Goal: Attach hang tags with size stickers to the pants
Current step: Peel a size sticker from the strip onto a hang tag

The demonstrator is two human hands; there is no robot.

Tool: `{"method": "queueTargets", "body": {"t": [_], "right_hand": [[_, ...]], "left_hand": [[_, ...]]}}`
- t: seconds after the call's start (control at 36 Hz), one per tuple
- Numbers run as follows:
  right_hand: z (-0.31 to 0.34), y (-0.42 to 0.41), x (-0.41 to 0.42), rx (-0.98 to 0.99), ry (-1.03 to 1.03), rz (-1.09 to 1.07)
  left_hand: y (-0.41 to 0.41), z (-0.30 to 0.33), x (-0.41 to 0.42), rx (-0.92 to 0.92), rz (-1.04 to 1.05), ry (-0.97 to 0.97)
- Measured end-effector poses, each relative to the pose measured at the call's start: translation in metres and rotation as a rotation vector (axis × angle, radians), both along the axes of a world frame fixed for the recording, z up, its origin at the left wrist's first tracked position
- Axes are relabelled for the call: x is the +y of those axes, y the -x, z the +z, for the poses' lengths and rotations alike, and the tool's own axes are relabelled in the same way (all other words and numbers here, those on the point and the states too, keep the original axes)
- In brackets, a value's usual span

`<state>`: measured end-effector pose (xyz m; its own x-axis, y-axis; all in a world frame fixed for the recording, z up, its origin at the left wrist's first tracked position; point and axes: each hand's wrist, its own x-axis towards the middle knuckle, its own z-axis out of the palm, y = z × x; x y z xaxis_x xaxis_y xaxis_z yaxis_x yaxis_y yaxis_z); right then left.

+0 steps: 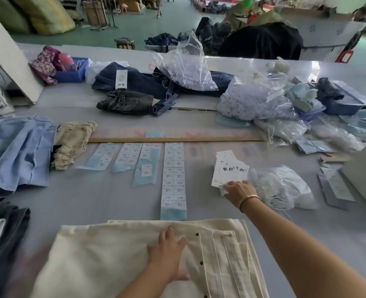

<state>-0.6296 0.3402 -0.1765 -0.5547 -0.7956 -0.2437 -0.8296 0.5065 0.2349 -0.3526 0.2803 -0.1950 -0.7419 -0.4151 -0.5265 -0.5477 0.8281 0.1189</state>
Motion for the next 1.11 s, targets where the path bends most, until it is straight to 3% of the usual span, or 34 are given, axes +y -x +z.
{"method": "queueTargets", "body": {"t": [0.17,0.31,0.39,0.44,0.5,0.61,0.69,0.75,0.83,0.92,0.97,1.11], "right_hand": [[-0.002,0.005,0.008,0.043,0.061,0.053],[0.002,0.005,0.007,-0.120,0.275,-0.256],[0.016,-0.003,0.004,-0.225,0.571,-0.423],[0.028,-0.019,0.003,-0.241,0.774,-0.454],[0.038,-0.048,0.000,-0.271,0.895,-0.297],[0.043,-0.128,-0.002,-0.216,0.886,0.203],[0.032,-0.172,0.001,-0.315,0.801,0.530],[0.020,-0.187,0.001,-0.409,0.680,0.661],[0.007,-0.189,-0.005,-0.558,0.653,0.746],[0.006,-0.170,-0.023,-0.750,0.805,0.325],[0.002,-0.146,-0.037,-0.685,0.765,0.070],[-0.022,-0.101,-0.057,-0.527,0.296,0.047]], "left_hand": [[0.001,0.000,0.001,0.002,-0.007,0.034],[-0.001,-0.005,0.001,0.014,0.007,0.019],[-0.001,-0.005,-0.001,0.002,0.049,-0.048],[0.003,0.000,-0.005,0.000,0.153,-0.203],[0.006,0.008,-0.013,0.177,0.369,-0.462],[0.001,0.020,-0.037,0.725,1.112,-1.244],[-0.007,0.018,-0.056,0.785,1.183,-1.447],[-0.011,0.016,-0.061,0.777,1.210,-1.387],[-0.013,0.004,-0.071,0.789,1.154,-1.035],[-0.009,-0.001,-0.084,0.735,0.956,-0.727],[-0.006,-0.003,-0.090,0.614,0.724,-0.493],[0.003,-0.020,-0.088,0.447,0.123,-0.171]]}}
